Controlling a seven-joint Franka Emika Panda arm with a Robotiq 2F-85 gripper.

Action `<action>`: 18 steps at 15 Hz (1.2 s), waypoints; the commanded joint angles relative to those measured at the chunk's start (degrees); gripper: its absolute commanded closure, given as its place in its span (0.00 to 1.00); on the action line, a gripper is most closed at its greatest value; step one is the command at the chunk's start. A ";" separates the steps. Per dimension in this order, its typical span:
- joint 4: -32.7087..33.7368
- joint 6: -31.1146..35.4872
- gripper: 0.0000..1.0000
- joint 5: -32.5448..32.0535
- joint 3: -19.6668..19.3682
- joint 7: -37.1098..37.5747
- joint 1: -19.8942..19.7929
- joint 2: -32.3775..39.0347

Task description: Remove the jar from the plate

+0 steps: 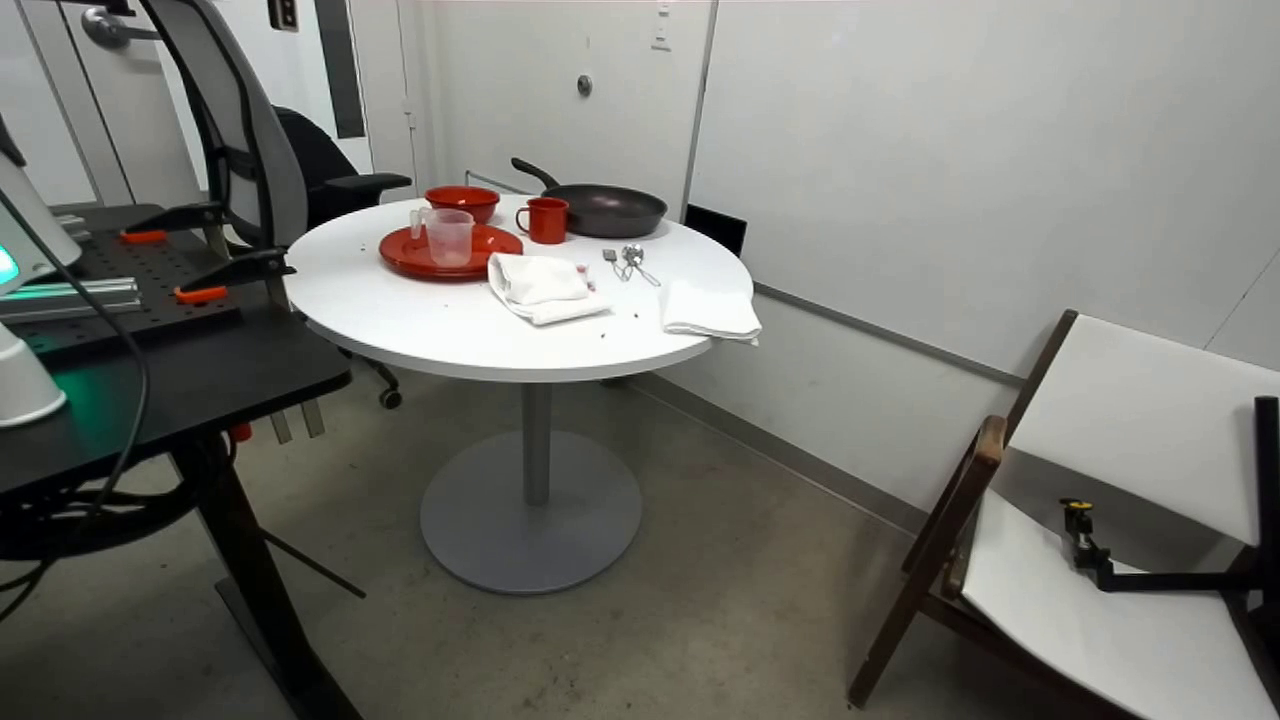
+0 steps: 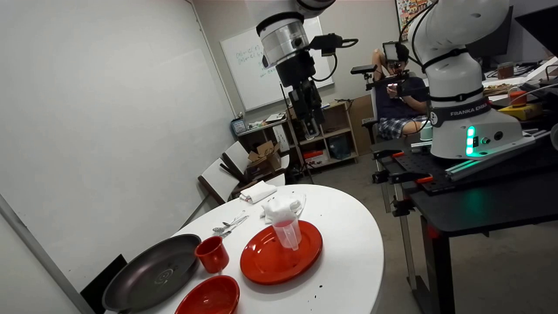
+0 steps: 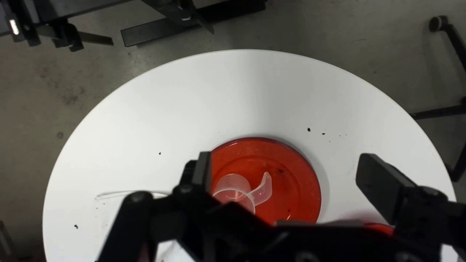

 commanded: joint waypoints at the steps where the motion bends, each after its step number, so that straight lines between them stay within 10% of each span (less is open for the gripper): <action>1: 4.30 4.89 0.00 -1.67 0.19 7.36 -0.03 9.44; 18: 21.03 10.20 0.00 -9.81 -12.30 11.79 3.37 35.00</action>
